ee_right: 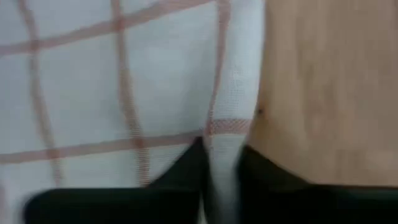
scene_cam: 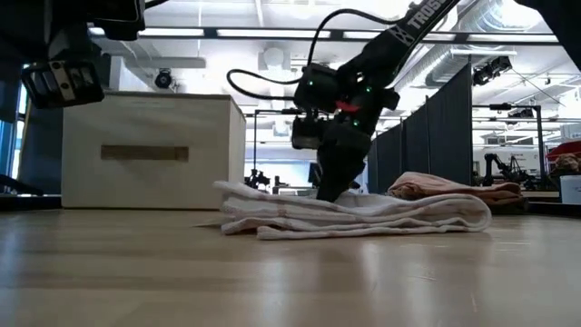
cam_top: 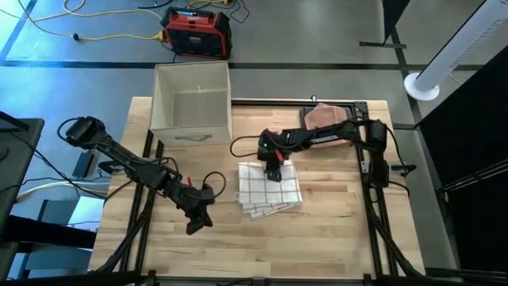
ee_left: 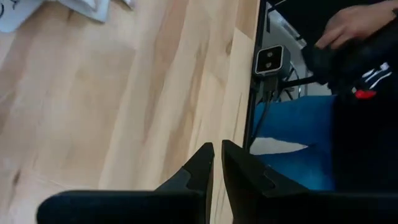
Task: Fold towel
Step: Stack the white square towel on top of the orange towel
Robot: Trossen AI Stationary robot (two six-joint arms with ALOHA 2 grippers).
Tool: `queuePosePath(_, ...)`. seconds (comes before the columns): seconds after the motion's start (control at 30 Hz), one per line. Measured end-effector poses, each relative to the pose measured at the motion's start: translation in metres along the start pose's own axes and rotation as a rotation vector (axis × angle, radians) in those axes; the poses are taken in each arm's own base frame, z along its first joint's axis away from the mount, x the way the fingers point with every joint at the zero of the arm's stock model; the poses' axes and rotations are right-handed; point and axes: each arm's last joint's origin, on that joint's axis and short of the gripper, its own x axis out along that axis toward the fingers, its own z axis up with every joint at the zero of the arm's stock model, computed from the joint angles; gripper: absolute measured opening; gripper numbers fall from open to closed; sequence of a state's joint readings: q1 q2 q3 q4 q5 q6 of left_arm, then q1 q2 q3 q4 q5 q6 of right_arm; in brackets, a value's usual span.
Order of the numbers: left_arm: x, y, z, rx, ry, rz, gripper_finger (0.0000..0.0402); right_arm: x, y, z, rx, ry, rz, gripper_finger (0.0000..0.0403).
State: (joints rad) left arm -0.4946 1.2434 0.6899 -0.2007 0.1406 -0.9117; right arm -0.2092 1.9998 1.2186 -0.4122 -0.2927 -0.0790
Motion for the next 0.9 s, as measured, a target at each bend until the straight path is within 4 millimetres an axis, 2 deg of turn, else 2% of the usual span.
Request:
queuePosePath(0.03,0.000,0.000,0.000,0.019,0.000,0.002,0.0026,-0.002,0.001,-0.001,0.029,0.007,0.008,0.0040)
queuePosePath(0.07,0.000,0.001,0.001,0.039,-0.002,0.007,0.0026,-0.004,0.003,-0.001,0.065,0.015,0.008,0.0023)
queuePosePath(0.13,0.000,0.003,0.002,0.067,-0.011,0.020,0.0026,-0.017,0.009,0.001,0.141,0.004,-0.038,0.0020)
queuePosePath(0.3,-0.001,0.006,0.004,0.137,-0.031,0.056,0.0026,-0.068,0.027,0.005,0.329,-0.099,-0.216,0.0020)
queuePosePath(0.47,-0.002,0.010,0.007,0.211,-0.052,0.098,0.0026,-0.123,0.040,0.000,0.535,-0.249,-0.392,0.0020)
queuePosePath(0.57,-0.003,0.013,0.011,0.262,-0.072,0.122,0.0026,-0.159,0.034,-0.013,0.661,-0.327,-0.559,0.0020)
queuePosePath(0.67,-0.004,0.019,0.016,0.325,-0.081,0.149,0.0026,-0.184,0.024,-0.029,0.763,-0.350,-0.730,0.0020)
queuePosePath(0.73,-0.005,0.022,0.020,0.344,-0.093,0.173,0.0026,-0.197,0.014,-0.039,0.821,-0.333,-0.805,0.0020)
queuePosePath(0.9,-0.008,0.030,0.029,0.367,-0.121,0.207,0.0026,-0.214,-0.010,-0.060,0.933,-0.248,-0.903,0.0020)
